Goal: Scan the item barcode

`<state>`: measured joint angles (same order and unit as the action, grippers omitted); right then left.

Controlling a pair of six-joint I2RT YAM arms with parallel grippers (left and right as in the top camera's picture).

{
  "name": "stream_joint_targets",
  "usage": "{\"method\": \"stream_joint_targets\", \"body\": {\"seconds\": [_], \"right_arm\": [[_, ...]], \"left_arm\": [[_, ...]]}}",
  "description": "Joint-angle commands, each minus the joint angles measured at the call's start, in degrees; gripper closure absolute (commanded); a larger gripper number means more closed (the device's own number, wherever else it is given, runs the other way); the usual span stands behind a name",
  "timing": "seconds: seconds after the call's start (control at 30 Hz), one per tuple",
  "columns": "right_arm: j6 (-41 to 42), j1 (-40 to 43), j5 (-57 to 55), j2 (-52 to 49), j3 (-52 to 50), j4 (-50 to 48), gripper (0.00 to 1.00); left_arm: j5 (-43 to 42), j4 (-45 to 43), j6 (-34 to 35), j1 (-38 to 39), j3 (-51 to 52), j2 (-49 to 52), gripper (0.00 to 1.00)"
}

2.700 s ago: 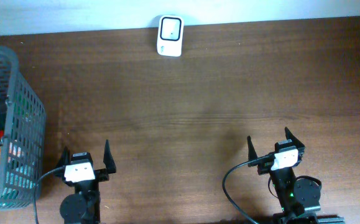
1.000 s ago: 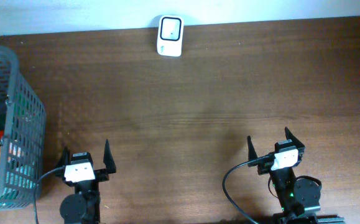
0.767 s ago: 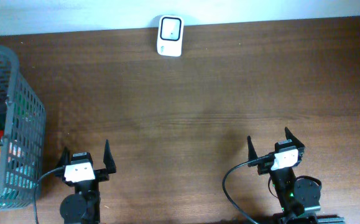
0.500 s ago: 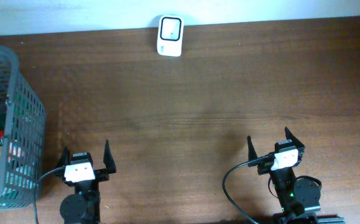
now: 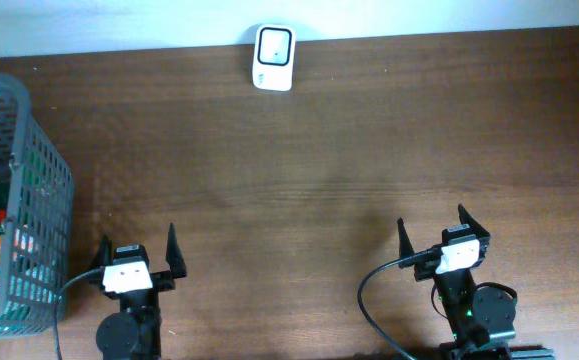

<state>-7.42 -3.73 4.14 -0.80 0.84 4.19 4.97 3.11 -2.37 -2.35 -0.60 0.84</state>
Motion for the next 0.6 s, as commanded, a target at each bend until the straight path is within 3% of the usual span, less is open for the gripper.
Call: {"method": "stream_joint_targets", "body": {"seconds": [0.0, 0.33, 0.57], "right_arm": [[0.8, 0.4, 0.3, 0.5, -0.5, -0.1, 0.02], [0.8, 0.4, 0.3, 0.5, -0.5, -0.1, 0.02], [0.8, 0.4, 0.3, 0.5, -0.5, -0.2, 0.02]], "left_arm": [[0.5, -0.7, 0.3, 0.2, 0.0, -0.4, 0.01], [-0.4, 0.3, 0.4, 0.2, -1.8, -0.4, 0.01], [-2.7, 8.8, 0.4, 0.2, -18.6, 10.5, 0.01]]}}
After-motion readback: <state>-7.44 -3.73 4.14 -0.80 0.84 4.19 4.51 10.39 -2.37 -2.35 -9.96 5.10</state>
